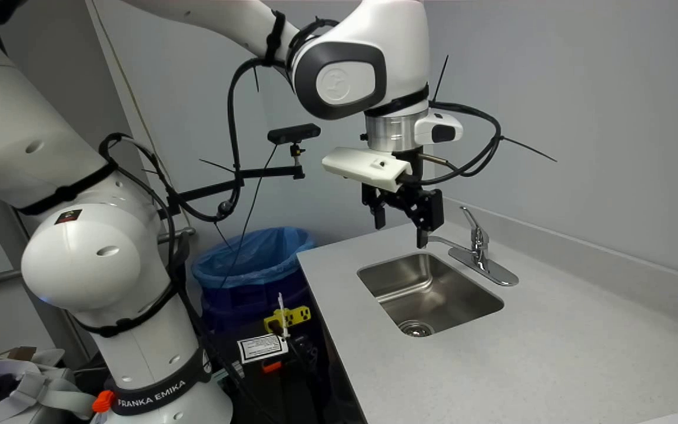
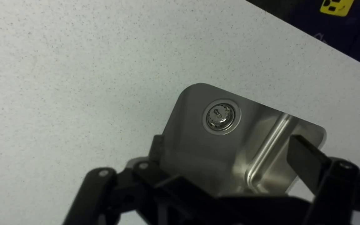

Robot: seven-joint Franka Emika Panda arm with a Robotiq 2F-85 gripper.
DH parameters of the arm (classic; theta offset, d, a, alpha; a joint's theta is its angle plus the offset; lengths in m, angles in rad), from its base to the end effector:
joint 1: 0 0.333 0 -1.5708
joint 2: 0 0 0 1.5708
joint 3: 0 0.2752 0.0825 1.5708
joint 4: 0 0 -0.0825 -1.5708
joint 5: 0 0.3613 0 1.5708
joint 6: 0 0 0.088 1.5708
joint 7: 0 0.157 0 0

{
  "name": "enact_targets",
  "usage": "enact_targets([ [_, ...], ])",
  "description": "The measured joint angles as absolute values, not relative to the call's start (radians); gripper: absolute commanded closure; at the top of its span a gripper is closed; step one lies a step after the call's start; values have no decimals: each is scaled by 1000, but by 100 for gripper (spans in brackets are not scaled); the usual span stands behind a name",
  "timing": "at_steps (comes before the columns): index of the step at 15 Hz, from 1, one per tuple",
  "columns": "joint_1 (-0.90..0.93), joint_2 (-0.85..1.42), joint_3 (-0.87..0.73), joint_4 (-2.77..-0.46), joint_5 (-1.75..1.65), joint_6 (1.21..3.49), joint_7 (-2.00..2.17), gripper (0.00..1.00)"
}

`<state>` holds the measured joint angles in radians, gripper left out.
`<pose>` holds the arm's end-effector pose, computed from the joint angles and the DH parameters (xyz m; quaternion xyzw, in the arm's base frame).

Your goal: Move the faucet spout to the left

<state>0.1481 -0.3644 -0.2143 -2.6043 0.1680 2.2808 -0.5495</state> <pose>0.4083 -0.0090 0.3053 -0.9760 -0.1917 -0.0442 0.0934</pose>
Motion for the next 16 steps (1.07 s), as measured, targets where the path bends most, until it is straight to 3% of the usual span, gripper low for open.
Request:
enact_targets([
  [6,145,-331,-198,-2605,168,2305,-549,0],
  [16,149,-26,-58,-2563,274,2655,-548,0],
])
